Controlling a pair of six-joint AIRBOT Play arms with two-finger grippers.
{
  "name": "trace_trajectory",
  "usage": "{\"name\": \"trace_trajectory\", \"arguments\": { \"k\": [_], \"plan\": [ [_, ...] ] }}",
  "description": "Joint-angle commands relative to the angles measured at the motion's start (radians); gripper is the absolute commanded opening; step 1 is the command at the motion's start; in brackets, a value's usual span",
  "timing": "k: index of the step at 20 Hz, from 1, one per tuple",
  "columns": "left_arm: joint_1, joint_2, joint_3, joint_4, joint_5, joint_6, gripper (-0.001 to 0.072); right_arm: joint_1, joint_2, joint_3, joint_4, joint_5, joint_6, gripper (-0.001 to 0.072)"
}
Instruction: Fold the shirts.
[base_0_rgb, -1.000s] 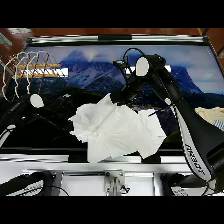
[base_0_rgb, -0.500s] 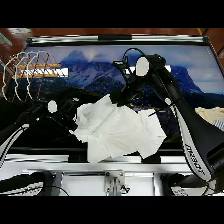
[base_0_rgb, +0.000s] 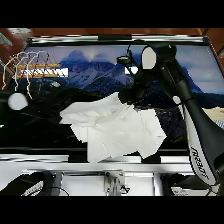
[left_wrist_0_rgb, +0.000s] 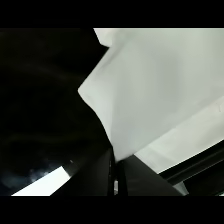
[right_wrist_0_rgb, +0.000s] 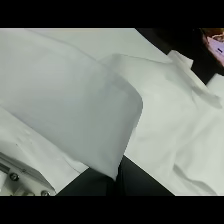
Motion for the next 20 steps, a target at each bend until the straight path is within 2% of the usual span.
{"name": "trace_trajectory", "arguments": {
  "k": [1,4,7,8,13,16,20],
  "plan": [
    [0.038,0.209,0.027,0.01,-0.032,-0.032,0.0046,0.0,0.047,0.035,-0.056,0.119,0.026,0.0075],
    [0.037,0.257,0.027,-0.095,-0.045,-0.033,0.0046,0.0,0.052,0.035,0.044,0.109,0.053,0.0076],
    [0.037,0.25,0.027,-0.24,-0.01,-0.13,0.0046,0.0,0.053,0.035,0.135,0.102,0.087,0.0075],
    [0.037,0.25,0.027,-0.267,-0.009,-0.137,0.0046,0.0,0.061,0.035,0.157,0.101,0.1,0.0075],
    [0.038,0.221,-0.002,-0.15,-0.001,-0.174,0.0047,0.004,0.097,0.035,0.153,0.096,0.159,0.0074],
    [0.037,0.145,-0.086,-0.177,-0.002,-0.175,0.0046,0.058,0.047,0.035,0.124,0.04,0.163,0.0074],
    [0.046,0.077,-0.195,-0.155,-0.023,-0.205,0.0046,0.083,0.0,0.035,0.091,0.039,0.148,0.0074]
  ]
}}
